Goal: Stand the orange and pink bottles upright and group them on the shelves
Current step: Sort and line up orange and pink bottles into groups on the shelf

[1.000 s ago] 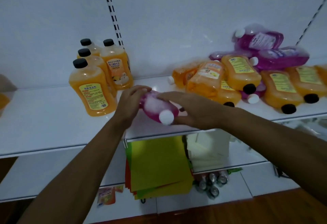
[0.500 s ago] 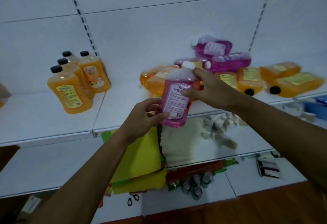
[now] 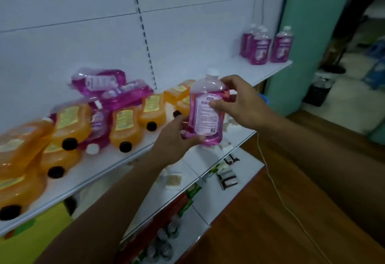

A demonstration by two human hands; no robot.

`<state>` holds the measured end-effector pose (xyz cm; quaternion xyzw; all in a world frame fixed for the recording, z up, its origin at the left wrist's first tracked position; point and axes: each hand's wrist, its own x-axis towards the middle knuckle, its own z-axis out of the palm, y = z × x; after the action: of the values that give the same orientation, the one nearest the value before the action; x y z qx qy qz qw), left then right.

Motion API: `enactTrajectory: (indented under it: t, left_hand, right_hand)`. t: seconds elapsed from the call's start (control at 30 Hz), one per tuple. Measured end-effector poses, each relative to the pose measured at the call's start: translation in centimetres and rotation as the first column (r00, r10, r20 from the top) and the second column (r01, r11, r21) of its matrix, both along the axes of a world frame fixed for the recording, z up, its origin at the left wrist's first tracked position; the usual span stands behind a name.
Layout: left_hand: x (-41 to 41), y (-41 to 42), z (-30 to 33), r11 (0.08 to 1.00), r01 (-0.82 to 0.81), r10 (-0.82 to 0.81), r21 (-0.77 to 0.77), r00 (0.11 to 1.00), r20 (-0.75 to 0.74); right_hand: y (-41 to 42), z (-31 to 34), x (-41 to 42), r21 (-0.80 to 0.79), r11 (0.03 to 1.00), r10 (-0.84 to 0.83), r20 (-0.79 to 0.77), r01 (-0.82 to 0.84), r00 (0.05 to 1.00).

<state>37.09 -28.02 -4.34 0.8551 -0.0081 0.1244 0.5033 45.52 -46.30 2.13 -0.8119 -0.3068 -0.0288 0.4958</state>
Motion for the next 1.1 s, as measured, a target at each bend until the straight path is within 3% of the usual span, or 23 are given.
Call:
enactTrajectory:
  t: [0.13,0.67,0.93,1.1]
  left_hand:
    - [7.4,-3.0,-0.5,0.989,0.143,-0.142,-0.032,0.99,0.024]
    - [37.9,-6.5,1.1,0.946,0.291,-0.285,0.143,0.957,-0.058]
    - [47.4,-6.0,-0.2,0.959,0.127,-0.125,0.252,0.992,-0.024]
    - [53.6,-4.8,-1.3,0.977,-0.089,0.102,0.195,0.993,-0.058]
  right_hand:
    - [-2.8,0.0,4.8,0.034,0.993,-0.112,0.025,0.111,0.993]
    - [-5.7,1.8,28.1,-0.023,0.939,-0.339,0.113,0.343,0.934]
    - [-5.5,0.7,39.7,-0.15,0.944,-0.263,0.196,0.294,0.945]
    - [-3.8,0.1,48.4,-0.229,0.956,-0.136,0.21,0.184,0.968]
